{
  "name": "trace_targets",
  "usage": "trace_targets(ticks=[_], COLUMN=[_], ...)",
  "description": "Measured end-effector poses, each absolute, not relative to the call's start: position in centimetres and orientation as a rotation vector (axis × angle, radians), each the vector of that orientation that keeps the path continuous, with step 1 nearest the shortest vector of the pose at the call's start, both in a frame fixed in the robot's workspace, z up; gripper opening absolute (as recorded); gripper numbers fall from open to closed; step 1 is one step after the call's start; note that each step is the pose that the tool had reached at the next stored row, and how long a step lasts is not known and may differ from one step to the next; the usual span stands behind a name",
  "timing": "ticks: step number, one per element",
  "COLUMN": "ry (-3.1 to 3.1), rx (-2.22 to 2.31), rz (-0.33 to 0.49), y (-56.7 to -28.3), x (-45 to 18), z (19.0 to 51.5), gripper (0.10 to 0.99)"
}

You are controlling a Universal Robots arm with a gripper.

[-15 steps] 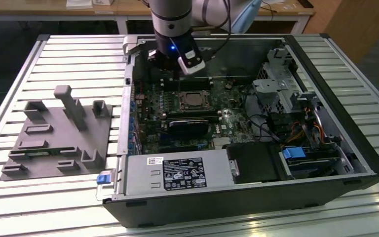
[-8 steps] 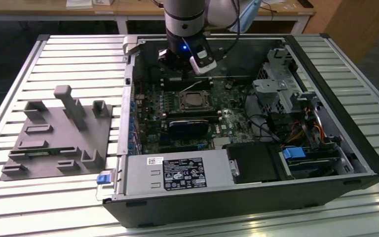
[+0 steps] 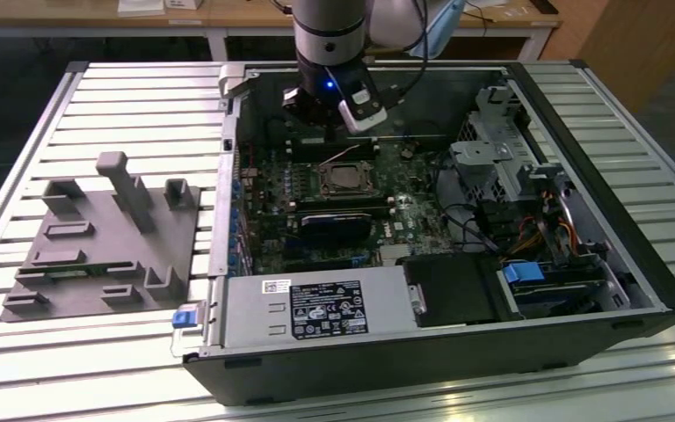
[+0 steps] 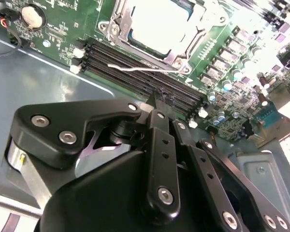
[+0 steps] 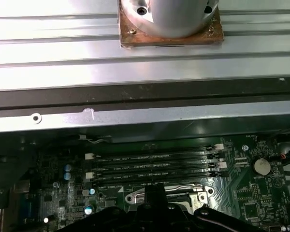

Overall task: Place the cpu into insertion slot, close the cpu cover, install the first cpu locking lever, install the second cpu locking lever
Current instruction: 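Install the first cpu locking lever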

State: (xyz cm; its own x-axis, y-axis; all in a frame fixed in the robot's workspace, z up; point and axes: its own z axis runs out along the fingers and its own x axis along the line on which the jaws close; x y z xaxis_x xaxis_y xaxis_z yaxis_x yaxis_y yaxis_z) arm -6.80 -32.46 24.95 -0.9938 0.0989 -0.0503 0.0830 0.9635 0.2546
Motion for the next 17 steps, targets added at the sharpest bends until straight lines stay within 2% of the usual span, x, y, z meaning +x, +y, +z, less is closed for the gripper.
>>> trace_targets(ticks=[17], ry=[2.899], rx=[0.113], rz=[0.358], y=[-32.47], x=[-6.80], z=[24.15], gripper=[0.102])
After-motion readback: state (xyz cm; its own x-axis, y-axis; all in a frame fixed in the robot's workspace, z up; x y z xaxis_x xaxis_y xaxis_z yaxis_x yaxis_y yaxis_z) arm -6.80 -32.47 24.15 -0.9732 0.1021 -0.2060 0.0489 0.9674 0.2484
